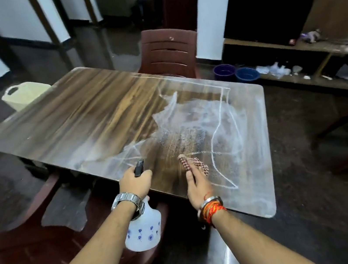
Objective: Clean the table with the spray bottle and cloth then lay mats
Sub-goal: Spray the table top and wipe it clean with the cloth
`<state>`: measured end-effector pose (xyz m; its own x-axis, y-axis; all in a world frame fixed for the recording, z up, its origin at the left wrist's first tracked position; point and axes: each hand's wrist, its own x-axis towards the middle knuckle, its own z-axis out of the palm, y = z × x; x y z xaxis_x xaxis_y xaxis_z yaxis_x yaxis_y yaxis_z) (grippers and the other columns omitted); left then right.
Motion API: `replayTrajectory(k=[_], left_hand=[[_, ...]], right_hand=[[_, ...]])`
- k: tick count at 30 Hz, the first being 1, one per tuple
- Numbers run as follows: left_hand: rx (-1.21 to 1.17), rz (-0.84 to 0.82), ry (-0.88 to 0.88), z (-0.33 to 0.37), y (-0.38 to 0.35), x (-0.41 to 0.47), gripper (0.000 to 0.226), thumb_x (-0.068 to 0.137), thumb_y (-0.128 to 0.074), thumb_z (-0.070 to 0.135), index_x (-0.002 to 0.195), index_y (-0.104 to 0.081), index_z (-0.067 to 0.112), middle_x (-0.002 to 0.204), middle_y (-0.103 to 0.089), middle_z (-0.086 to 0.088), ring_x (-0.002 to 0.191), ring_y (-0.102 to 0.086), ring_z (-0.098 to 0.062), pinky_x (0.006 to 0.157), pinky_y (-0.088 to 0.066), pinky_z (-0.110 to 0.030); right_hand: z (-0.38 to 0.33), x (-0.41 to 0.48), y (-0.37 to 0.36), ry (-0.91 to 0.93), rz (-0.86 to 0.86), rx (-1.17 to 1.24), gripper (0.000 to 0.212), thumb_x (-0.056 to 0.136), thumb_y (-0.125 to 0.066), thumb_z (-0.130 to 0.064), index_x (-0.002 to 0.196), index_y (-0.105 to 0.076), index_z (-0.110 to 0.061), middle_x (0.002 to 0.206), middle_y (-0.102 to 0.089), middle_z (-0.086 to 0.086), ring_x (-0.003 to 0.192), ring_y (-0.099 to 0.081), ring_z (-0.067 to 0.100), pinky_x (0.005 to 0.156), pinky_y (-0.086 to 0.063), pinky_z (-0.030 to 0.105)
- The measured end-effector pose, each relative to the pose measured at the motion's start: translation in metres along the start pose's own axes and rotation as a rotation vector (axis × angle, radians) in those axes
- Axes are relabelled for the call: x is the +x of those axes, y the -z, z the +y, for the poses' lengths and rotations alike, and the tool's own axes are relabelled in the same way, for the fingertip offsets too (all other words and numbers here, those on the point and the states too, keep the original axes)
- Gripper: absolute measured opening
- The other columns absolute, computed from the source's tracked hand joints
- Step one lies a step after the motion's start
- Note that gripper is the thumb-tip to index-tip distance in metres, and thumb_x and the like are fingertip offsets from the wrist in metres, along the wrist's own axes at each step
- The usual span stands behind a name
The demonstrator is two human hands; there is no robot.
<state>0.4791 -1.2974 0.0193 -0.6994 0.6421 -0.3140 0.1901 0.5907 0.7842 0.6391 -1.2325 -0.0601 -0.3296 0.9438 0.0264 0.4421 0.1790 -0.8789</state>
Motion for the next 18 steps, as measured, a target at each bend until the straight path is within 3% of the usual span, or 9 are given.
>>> replayTrajectory(k=[4,6,8,12,18], left_hand=[[-0.029,0.076,0.065,-0.005,0.008,0.016,0.017,0.071,-0.057,0.032,0.065,-0.049,0.019,0.060,-0.059,-0.008,0.058,-0.061,-0.033,0.057,-0.051,-0.035],[-0.051,0.126,0.091,-0.012,0.012,0.029,0.020,0.079,-0.060,0.024,0.066,-0.048,0.016,0.060,-0.057,-0.008,0.053,-0.056,-0.029,0.047,-0.042,-0.026],[-0.072,0.183,0.117,-0.019,0.015,0.047,0.023,0.081,-0.061,0.020,0.066,-0.046,0.014,0.058,-0.054,-0.006,0.051,-0.052,-0.026,0.045,-0.036,-0.025],[-0.069,0.244,0.168,-0.025,0.019,0.073,0.024,0.079,-0.062,0.021,0.064,-0.045,0.013,0.058,-0.055,-0.007,0.053,-0.052,-0.026,0.049,-0.035,-0.029],[-0.083,0.347,0.269,-0.030,0.025,0.096,0.026,0.082,-0.062,0.019,0.063,-0.045,0.014,0.058,-0.051,-0.002,0.053,-0.045,-0.020,0.049,-0.029,-0.030]], right_hand=[[0.042,0.020,-0.027,0.187,-0.444,-0.679,0.048,0.102,-0.033,-0.034,0.149,-0.026,-0.037,0.157,-0.020,-0.017,0.146,0.001,0.011,0.118,-0.001,0.046],[0.054,0.027,-0.039,0.346,-0.511,-0.862,0.050,0.094,-0.036,-0.043,0.144,-0.037,-0.035,0.153,-0.031,-0.018,0.144,-0.012,0.013,0.113,-0.007,0.050],[0.062,0.038,-0.051,0.394,-0.561,-0.890,0.051,0.091,-0.036,-0.047,0.140,-0.042,-0.034,0.148,-0.040,-0.015,0.139,-0.029,0.020,0.110,-0.011,0.051],[0.049,0.065,-0.074,0.564,-0.649,-0.892,0.050,0.094,-0.035,-0.048,0.142,-0.040,-0.036,0.147,-0.042,-0.015,0.137,-0.040,0.024,0.107,-0.016,0.054],[0.016,0.105,-0.132,0.730,-0.845,-0.851,0.051,0.095,-0.033,-0.046,0.146,-0.030,-0.039,0.152,-0.034,-0.017,0.142,-0.031,0.025,0.109,-0.012,0.057]])
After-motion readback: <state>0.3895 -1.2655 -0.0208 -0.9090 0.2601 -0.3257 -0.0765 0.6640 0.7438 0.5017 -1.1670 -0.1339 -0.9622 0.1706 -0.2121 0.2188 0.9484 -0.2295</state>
